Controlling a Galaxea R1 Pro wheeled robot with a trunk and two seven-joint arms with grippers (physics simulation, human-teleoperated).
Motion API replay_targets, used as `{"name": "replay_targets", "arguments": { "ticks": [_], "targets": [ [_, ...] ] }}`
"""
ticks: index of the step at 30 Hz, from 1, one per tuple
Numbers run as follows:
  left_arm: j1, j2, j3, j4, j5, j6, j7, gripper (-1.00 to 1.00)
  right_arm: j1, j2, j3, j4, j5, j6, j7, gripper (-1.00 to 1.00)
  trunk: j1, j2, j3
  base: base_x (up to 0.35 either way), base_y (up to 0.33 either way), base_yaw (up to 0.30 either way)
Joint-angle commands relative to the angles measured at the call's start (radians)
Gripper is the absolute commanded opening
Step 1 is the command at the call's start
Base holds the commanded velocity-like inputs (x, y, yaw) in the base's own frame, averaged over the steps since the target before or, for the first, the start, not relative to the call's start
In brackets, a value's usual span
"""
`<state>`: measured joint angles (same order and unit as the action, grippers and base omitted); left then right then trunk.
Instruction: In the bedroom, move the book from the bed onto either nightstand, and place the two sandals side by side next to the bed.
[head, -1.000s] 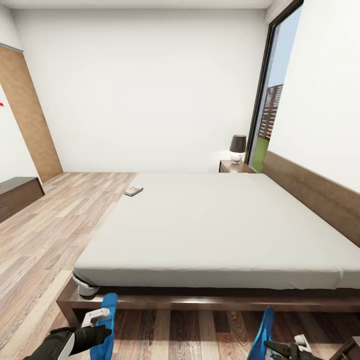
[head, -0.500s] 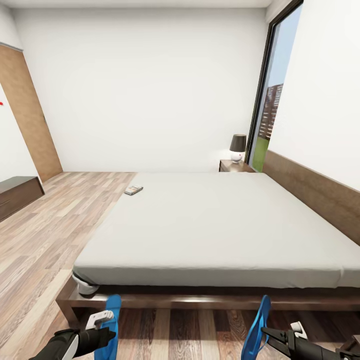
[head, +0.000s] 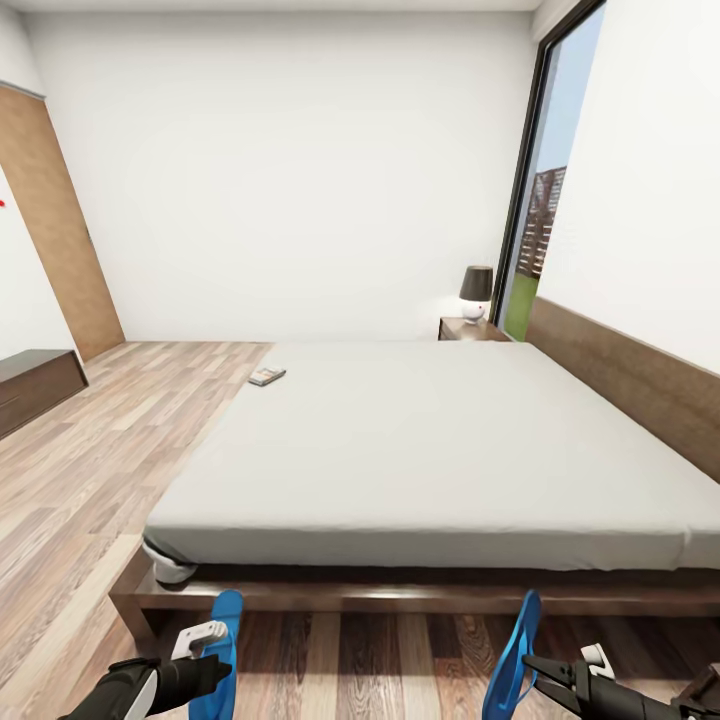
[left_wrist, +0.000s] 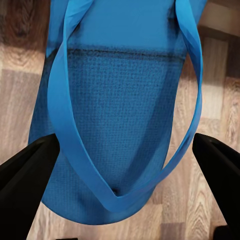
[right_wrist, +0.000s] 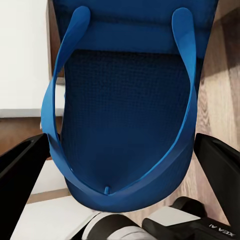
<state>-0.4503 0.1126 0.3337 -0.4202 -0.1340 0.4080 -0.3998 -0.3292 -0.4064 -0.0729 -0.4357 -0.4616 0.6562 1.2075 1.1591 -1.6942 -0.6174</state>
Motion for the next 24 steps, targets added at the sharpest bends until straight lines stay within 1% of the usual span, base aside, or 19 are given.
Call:
{"name": "replay_targets", "arguments": {
  "ticks": [1, 24],
  "targets": [
    [-0.001, -0.001, 0.009, -0.002, -0.01, 0.005, -0.008, -1.0, -0.001, 0.0, -0.001, 0.0, -0.005, 0.008, 0.001, -1.0, 0.004, -0.008, -0.004, 0.0, 0.0, 0.0],
    [-0.001, -0.002, 0.008, -0.002, -0.01, 0.005, -0.01, -1.0, -0.001, 0.0, 0.0, 0.005, -0.005, 0.01, 0.001, -1.0, 0.092, -0.169, -0.076, 0.0, 0.0, 0.0]
  ]
}}
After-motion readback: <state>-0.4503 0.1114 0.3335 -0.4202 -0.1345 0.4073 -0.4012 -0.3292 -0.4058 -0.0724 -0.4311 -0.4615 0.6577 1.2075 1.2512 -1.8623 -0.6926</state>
